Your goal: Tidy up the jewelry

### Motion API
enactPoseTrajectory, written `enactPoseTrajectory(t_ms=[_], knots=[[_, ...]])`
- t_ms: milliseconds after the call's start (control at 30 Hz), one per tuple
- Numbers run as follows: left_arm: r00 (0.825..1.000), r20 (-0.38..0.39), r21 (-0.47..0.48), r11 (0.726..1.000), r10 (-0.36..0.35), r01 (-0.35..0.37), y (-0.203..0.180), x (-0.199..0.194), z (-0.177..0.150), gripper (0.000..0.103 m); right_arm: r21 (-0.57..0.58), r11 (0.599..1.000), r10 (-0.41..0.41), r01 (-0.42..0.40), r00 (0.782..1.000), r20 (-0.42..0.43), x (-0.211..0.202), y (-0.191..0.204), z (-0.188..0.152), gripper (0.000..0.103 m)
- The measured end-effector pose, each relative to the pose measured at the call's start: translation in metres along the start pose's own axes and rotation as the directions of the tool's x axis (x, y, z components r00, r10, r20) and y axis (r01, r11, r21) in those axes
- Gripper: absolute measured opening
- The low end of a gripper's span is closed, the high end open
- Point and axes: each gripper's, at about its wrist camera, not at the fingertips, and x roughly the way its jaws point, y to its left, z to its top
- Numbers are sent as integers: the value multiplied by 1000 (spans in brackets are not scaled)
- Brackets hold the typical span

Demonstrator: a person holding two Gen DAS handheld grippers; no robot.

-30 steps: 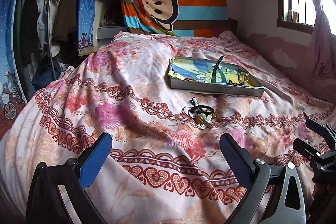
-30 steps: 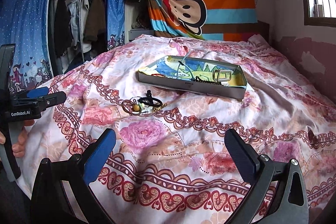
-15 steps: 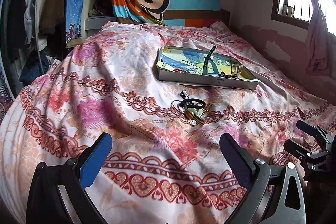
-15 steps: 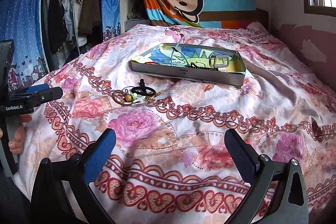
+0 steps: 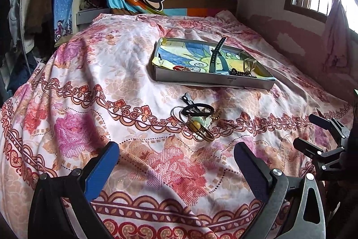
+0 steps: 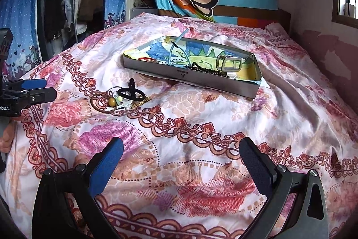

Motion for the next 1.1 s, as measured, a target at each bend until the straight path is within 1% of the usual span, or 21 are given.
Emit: enactPoseTrajectory(t_ms=[333, 467, 733, 933, 1100], knots=[[1000, -27, -4, 1000, 14, -14, -2, 14, 7, 103, 1, 1000, -12, 12, 1000, -22, 13, -1, 3, 101], [1000, -28, -22, 1000, 12, -13, 0, 19, 10, 103, -2, 1000, -28, 28, 999, -23, 16, -3, 5, 101], [999, -40, -30, 999, -28, 27, -4, 37, 20, 103, -11, 998, -67, 67, 997, -22, 23, -10, 12, 101], [997, -55, -44, 997, -62, 59, -5, 46, 21, 103, -22, 996, -88, 88, 996, -18, 28, -13, 16, 101], [995, -73, -35, 997, -70, 68, -8, 50, 19, 95, -46, 994, -97, 96, 995, -14, 34, -12, 19, 101]])
